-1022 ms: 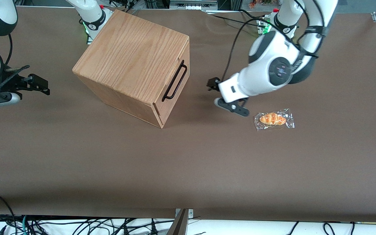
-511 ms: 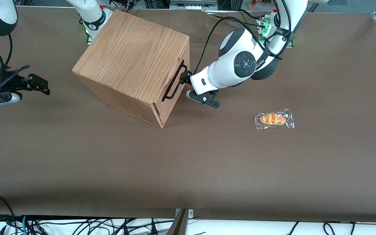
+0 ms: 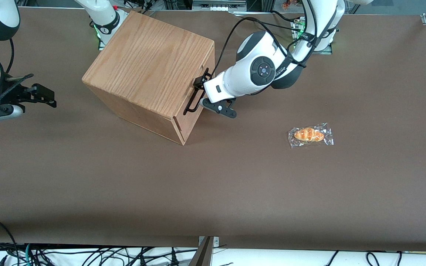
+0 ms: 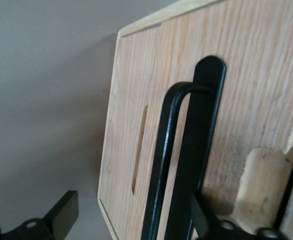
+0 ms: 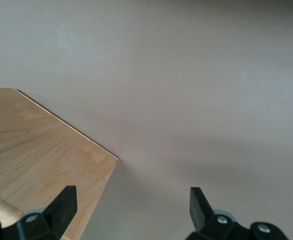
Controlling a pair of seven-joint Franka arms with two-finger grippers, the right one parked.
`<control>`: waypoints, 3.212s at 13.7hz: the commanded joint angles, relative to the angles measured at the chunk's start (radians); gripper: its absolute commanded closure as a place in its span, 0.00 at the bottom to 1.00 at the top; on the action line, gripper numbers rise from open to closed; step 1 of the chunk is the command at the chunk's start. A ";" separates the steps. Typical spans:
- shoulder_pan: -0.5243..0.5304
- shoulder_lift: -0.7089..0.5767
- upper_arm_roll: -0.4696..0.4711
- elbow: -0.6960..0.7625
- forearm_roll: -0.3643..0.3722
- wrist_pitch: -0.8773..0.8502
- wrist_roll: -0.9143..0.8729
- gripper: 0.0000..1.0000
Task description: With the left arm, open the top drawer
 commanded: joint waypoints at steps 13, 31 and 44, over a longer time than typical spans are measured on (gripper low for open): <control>0.015 0.056 0.085 0.054 -0.002 -0.005 0.001 0.00; 0.168 0.052 0.086 0.069 0.180 -0.079 0.001 0.00; 0.274 0.041 0.085 0.238 0.171 -0.335 -0.071 0.00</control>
